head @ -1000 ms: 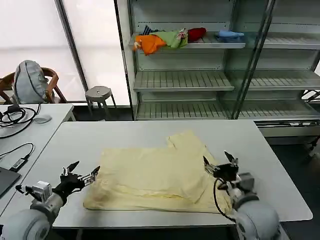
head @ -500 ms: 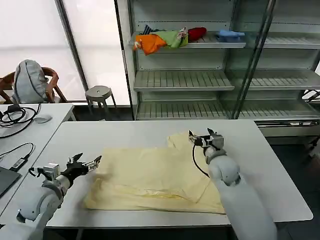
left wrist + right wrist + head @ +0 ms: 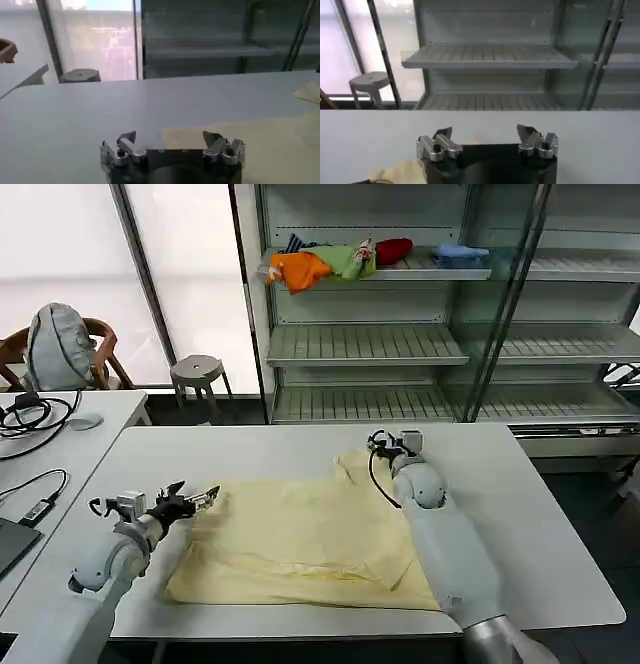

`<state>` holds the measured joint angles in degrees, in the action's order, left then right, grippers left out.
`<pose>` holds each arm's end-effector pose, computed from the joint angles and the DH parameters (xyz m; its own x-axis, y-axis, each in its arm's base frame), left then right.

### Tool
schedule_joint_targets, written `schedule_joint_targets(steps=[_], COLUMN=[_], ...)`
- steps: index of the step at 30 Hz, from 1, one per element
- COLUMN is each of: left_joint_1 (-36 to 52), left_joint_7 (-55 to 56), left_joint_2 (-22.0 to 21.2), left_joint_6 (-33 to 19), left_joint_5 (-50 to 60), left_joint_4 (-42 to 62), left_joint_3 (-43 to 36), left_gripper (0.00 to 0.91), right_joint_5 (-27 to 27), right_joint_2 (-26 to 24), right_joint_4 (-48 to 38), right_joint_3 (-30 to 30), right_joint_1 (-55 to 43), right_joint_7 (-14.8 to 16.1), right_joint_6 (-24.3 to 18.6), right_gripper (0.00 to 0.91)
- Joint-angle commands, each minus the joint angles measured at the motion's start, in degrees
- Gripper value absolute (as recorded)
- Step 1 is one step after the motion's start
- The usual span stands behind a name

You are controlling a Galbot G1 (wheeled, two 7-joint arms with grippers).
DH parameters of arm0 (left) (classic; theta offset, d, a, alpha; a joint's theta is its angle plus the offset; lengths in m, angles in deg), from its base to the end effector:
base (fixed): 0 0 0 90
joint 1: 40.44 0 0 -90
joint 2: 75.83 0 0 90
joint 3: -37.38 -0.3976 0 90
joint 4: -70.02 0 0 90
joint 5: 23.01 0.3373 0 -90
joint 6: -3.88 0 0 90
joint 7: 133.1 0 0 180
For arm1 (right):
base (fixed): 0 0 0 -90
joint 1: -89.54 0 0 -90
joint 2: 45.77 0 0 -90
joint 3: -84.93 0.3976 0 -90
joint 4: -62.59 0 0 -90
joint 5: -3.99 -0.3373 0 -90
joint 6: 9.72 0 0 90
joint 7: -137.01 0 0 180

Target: Fold and organize the clothes.

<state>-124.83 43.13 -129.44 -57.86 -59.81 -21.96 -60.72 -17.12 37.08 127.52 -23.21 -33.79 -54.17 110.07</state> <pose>0.3653 0.1907 -0.3046 -0.8807 0.1855 0.4358 0.1923 0.9809 -0.0290 0.5438 0.0271 -0.2985 -0.9043 -0.0605 0.4227 -0.0613 0.9981 0.0117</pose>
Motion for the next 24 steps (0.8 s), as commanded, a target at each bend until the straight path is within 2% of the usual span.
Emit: schedule_joint_targets(steps=[1,8,9,10,11,12,16,24], left_joint_1=[4.58,6.00,6.03,6.15,6.19,6.25,6.23,5.73], left_joint_7=[-0.28,-0.22,-0.22,-0.21,-0.18,-0.15,-0.23,-1.15], left_joint_2=[-0.23,-1.03,-1.10,-1.22,-1.28,-1.30,-1.24,-1.16], left_joint_6=[-0.26,-0.96,-0.94,-0.87,-0.82,-0.75,-0.62,-0.59], left_joint_5=[0.11,0.82,0.89,1.14,1.36,1.56,2.04,2.08], left_joint_4=[4.76,6.58,6.61,6.68,6.73,6.77,6.82,6.10], left_joint_3=[-3.10,-4.10,-4.15,-4.30,-4.41,-4.48,-4.68,-4.85], left_gripper=[0.907,0.907,0.907,0.534,0.060,0.020,0.020,0.020], right_joint_5=[0.98,1.01,0.95,0.91,0.81,0.58,-1.07,-1.11], right_joint_2=[2.77,3.08,2.99,2.90,2.82,2.61,2.08,2.14], right_joint_4=[-9.21,-9.85,-9.82,-9.75,-9.59,-9.34,-8.19,-7.40], right_joint_3=[0.05,0.05,0.07,0.08,0.09,0.09,0.17,0.09], right_joint_1=[-2.96,-3.20,-3.19,-3.17,-3.13,-3.05,-2.64,-1.92], right_joint_7=[1.30,1.40,1.32,1.24,1.23,1.12,0.76,0.61], right_joint_6=[-1.97,-2.00,-1.97,-1.90,-1.82,-1.67,-0.25,0.35], right_gripper=[0.907,0.907,0.846,0.474,0.000,0.000,0.000,0.000])
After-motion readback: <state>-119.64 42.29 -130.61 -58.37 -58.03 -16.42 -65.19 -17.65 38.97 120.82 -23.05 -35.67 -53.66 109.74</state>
